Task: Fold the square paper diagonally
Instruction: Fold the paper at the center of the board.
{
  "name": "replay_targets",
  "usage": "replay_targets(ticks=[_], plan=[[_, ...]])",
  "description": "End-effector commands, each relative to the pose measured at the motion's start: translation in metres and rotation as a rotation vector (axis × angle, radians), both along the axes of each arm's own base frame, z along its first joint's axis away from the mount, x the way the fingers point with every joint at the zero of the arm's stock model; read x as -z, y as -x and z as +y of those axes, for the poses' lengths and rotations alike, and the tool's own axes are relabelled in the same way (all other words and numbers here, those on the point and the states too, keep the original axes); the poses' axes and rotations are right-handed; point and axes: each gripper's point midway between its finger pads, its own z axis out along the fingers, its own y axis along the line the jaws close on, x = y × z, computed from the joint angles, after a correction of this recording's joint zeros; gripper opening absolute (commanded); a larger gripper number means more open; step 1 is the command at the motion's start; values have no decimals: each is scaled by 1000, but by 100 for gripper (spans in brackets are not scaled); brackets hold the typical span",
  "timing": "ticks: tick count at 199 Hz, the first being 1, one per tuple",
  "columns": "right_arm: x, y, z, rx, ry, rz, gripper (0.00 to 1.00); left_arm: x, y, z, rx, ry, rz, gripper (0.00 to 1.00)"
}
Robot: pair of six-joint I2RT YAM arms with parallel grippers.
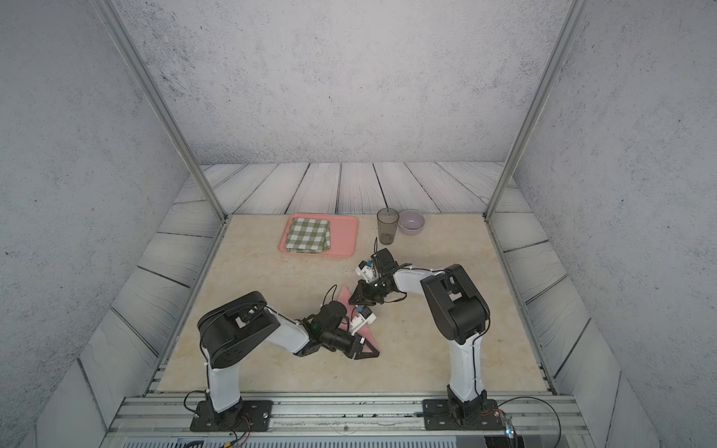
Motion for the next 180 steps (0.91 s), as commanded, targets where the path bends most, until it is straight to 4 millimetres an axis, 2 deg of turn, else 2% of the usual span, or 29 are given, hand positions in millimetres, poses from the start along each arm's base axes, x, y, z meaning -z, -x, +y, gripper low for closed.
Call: replay_targets(ticks=[1,40,98,111,134,155,180], plan=[[18,-10,3,31,22,15,18,36,19,12,28,-129,60,0],[32,-24,8,64,41,21,18,37,26,8,56,-145,57,0],[50,-43,4,99,125,5,15,37,36,2,85,-153,51,0],[53,-46,2,116,143,0,14,23,38,2,87,-129,45,0],[57,-48,-8,155,165,-16,12,-18,34,13,54,-110,-43,0],[59,-45,-23,215,163,-19,11,-45,26,37,0,-187,-171,0],[57,-38,-32,255,134,-23,11,-71,-2,68,-129,-288,-332,0]])
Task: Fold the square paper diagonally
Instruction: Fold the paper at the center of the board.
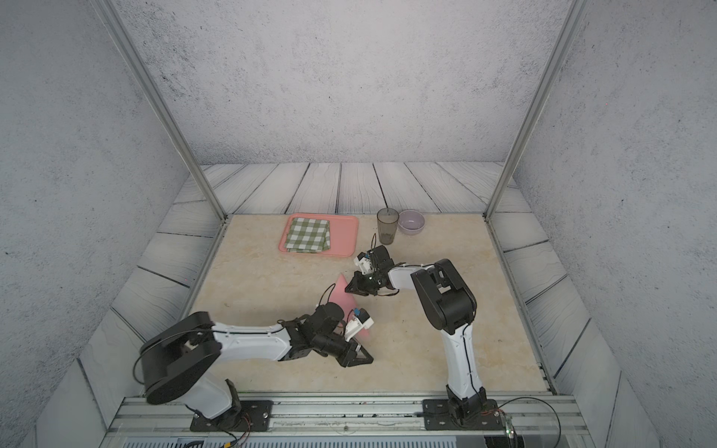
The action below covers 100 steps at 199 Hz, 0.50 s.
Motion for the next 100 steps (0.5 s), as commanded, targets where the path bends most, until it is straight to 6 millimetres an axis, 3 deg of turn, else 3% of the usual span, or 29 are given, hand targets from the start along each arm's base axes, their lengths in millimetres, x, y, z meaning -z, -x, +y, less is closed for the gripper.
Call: replay_targets(ticks=[1,26,49,68,100], plan=[[43,15,-40,124,142,87,11,0,-24,41,-118,-184,-152,0],[45,22,-44,149,129,91,11,-24,-61,56,-266,-159,-244,0],[47,21,-48,178,126,92,11,-30,-81,51,-332,-99,-262,0],[46,19,-49,190,117,95,11,-24,-92,38,-364,-57,-256,0],[42,19,-52,198,111,88,11,6,-106,11,-347,-58,-194,0]])
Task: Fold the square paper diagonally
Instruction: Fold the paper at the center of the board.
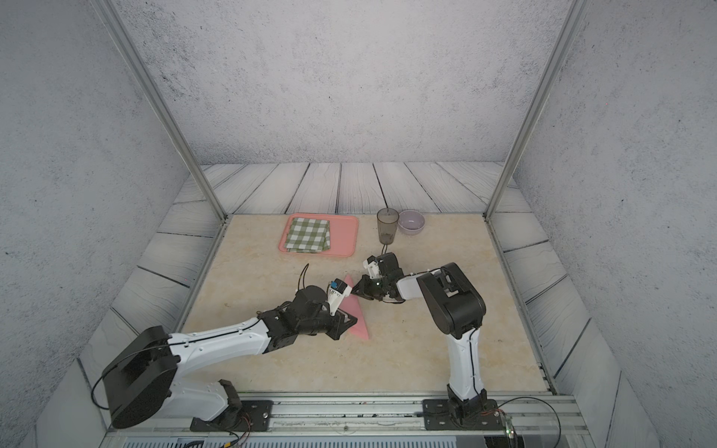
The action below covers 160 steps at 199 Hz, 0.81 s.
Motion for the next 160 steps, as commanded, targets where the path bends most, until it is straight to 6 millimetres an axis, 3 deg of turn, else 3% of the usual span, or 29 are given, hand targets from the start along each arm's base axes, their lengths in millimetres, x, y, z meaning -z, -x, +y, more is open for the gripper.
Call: replay_targets(ticks=[1,22,91,160], plan=[[43,16,-37,99,164,122,11,11,-15,-20,-8,36,16,0],[42,16,-39,95,163,121,11,31,-16,-32,13,43,63,0],[45,17,-45,103,152,131,11,80,-26,-36,-28,-30,124,0],[50,13,-52,135,138,154,11,122,-10,-40,-4,-58,262,0]])
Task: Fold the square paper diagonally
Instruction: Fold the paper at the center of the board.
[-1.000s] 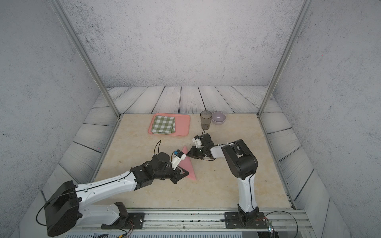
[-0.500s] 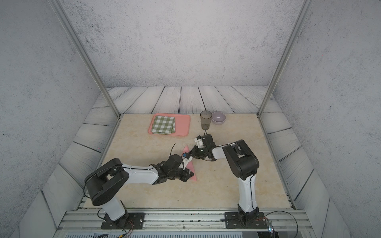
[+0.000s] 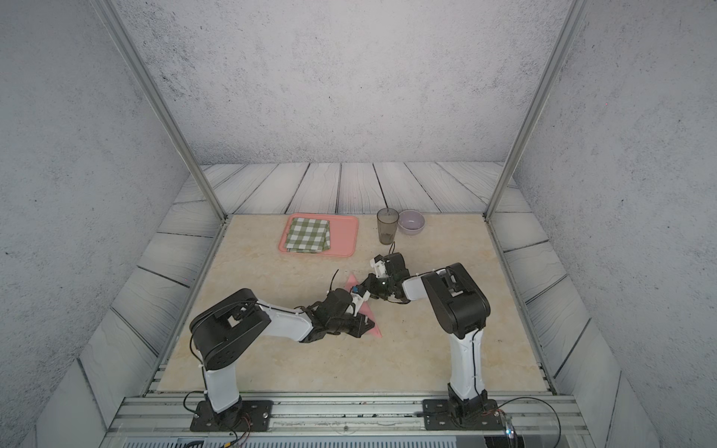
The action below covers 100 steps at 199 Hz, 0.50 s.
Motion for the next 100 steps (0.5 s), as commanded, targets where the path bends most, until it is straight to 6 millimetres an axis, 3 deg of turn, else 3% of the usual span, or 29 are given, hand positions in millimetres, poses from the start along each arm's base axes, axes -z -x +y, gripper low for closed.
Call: replay_targets(ticks=[1,33,100], plan=[[49,23,-31,74,145,159,11,37,14,12,7,-75,115,0],[50,17,-34,86,140,165,11,52,27,14,26,-84,168,0],[48,-12,-41,123,109,168,11,61,49,25,69,-94,216,0]])
